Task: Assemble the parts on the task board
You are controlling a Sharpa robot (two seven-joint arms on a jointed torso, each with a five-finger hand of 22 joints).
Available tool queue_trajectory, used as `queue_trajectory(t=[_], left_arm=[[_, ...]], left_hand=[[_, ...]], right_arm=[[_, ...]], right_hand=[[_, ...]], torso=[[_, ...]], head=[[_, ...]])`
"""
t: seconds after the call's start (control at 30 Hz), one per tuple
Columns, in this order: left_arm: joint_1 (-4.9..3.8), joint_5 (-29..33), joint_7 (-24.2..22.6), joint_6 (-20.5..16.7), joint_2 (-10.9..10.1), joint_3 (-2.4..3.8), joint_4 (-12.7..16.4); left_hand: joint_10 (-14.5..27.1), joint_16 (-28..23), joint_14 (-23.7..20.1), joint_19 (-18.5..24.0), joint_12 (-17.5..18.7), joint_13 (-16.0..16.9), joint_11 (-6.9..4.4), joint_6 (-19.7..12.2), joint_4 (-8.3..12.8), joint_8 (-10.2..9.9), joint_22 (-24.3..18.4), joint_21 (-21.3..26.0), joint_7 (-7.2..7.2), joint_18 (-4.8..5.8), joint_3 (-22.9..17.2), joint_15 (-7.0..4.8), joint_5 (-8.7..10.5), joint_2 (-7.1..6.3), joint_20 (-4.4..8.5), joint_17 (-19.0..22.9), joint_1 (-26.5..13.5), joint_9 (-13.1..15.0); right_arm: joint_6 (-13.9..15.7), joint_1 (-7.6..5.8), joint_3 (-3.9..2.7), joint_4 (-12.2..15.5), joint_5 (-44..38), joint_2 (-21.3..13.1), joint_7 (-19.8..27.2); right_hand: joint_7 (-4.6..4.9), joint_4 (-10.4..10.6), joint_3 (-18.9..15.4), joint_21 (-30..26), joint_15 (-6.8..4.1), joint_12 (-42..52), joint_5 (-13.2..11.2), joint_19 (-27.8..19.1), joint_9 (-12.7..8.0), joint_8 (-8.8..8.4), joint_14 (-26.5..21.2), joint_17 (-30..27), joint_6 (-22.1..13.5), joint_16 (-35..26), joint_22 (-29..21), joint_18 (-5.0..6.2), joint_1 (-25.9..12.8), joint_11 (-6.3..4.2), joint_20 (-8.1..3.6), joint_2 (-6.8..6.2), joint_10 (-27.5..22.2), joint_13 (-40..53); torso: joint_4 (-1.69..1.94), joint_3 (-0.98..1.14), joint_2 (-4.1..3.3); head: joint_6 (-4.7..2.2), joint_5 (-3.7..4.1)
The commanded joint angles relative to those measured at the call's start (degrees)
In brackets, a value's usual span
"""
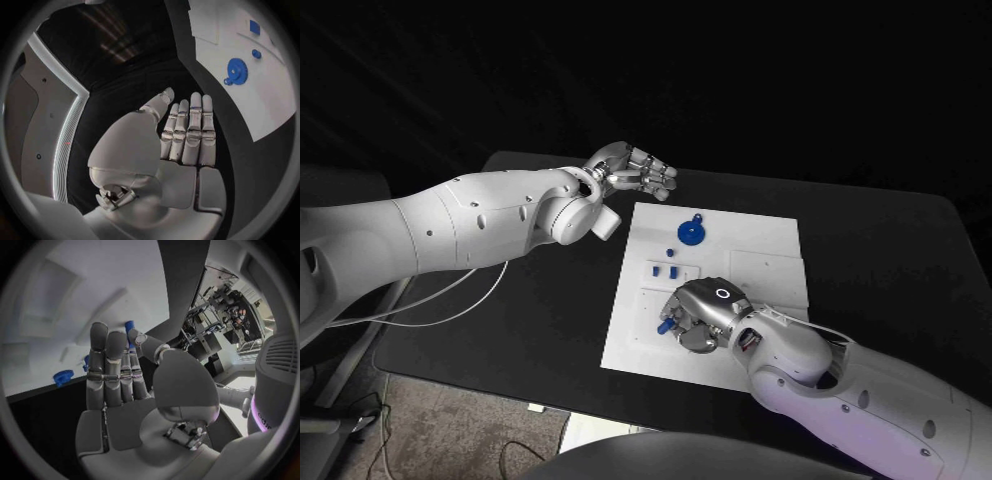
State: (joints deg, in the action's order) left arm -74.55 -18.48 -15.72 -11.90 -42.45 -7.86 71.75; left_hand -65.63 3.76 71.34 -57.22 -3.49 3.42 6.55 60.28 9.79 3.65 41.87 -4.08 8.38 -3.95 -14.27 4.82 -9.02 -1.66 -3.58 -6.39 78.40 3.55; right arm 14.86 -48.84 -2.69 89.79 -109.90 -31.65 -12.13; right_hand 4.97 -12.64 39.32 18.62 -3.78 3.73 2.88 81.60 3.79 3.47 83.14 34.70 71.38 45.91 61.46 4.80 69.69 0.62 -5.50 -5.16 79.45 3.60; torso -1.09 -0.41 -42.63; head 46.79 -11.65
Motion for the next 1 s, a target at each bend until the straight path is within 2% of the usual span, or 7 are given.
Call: queue_trajectory(t=[0.03,0.53,0.77,0.9,1.0], left_arm=[[-0.06,0.3,-0.4,0.8,0.1,0.05,0.2],[-0.06,0.3,-0.3,0.8,0.1,0.04,0.2],[-0.06,0.3,-0.3,0.8,0.1,0.04,0.2],[-0.06,0.3,-0.3,0.8,0.0,0.04,0.2],[-0.06,0.3,-0.3,0.7,0.0,0.04,0.2]], left_hand=[[-0.3,-0.1,0.1,-0.3,0.1,-0.1,0.13,-0.3,-0.4,0.0,-0.1,-0.2,-0.15,0.29,0.1,-0.11,0.09,0.06,-0.01,-0.1,-0.5,0.0],[-0.3,-0.1,0.1,-0.3,0.1,-0.1,0.13,-0.3,-0.4,0.0,-0.1,-0.2,-0.15,0.29,0.1,-0.11,0.09,0.06,-0.01,-0.1,-0.5,0.0],[-0.3,-0.1,0.1,-0.3,0.1,-0.1,0.13,-0.3,-0.4,0.0,-0.1,-0.2,-0.15,0.29,0.1,-0.11,0.09,0.06,-0.01,-0.1,-0.5,0.0],[-0.3,-0.1,0.1,-0.3,0.1,-0.1,0.13,-0.3,-0.4,0.0,-0.1,-0.2,-0.15,0.29,0.1,-0.11,0.09,0.06,-0.01,-0.1,-0.5,0.0],[-0.2,-0.1,0.1,-0.4,0.1,-0.1,0.15,-0.4,-0.3,0.0,-0.3,-0.2,-0.12,0.28,0.1,-0.09,0.13,-0.06,-0.02,-0.1,-0.4,0.0]], right_arm=[[-1.6,0.09,0.19,-0.2,-1.0,0.0,-0.4],[-1.7,0.09,0.75,-0.6,0.5,0.5,0.4],[-0.2,0.09,1.05,-0.7,2.5,0.6,1.0],[0.9,0.08,1.10,-0.8,2.8,0.6,0.8],[1.7,0.08,1.12,-0.9,3.1,0.6,0.7]], right_hand=[[-0.72,-0.1,0.2,-0.3,-0.44,-0.3,0.0,0.3,0.3,0.22,0.0,0.1,1.5,0.1,0.2,0.50,-0.1,0.11,-0.05,0.23,0.5,-0.1],[-0.45,0.0,0.0,-0.7,-0.24,-0.3,0.4,0.1,0.1,0.14,-0.1,-0.1,0.8,-0.3,0.2,0.51,-0.4,0.39,0.13,-0.09,-0.5,-0.1],[0.34,0.7,-3.9,-1.5,0.41,-0.3,0.2,0.6,0.0,0.10,0.0,-0.4,-2.4,-0.1,-0.4,0.67,0.1,1.40,0.73,-0.75,-4.3,-0.2],[0.64,0.8,-4.1,-1.7,0.73,-0.3,0.1,0.7,-0.1,0.10,-0.1,-0.4,-3.5,0.1,-0.5,0.96,0.2,1.97,1.01,-1.28,-6.1,-0.2],[0.95,1.0,-3.4,-1.9,1.16,-0.3,0.2,0.5,-0.1,0.12,-0.4,-0.4,-4.4,0.1,-0.6,1.43,0.0,2.62,1.41,-2.30,-8.1,-0.2]], torso=[[0.04,-0.02,-0.03],[0.02,-0.05,0.00],[0.00,-0.02,0.00],[-0.01,-0.02,0.01],[-0.04,-0.02,0.02]], head=[[0.08,-0.04],[0.27,-0.21],[0.34,-0.25],[0.30,-0.23],[0.27,-0.18]])
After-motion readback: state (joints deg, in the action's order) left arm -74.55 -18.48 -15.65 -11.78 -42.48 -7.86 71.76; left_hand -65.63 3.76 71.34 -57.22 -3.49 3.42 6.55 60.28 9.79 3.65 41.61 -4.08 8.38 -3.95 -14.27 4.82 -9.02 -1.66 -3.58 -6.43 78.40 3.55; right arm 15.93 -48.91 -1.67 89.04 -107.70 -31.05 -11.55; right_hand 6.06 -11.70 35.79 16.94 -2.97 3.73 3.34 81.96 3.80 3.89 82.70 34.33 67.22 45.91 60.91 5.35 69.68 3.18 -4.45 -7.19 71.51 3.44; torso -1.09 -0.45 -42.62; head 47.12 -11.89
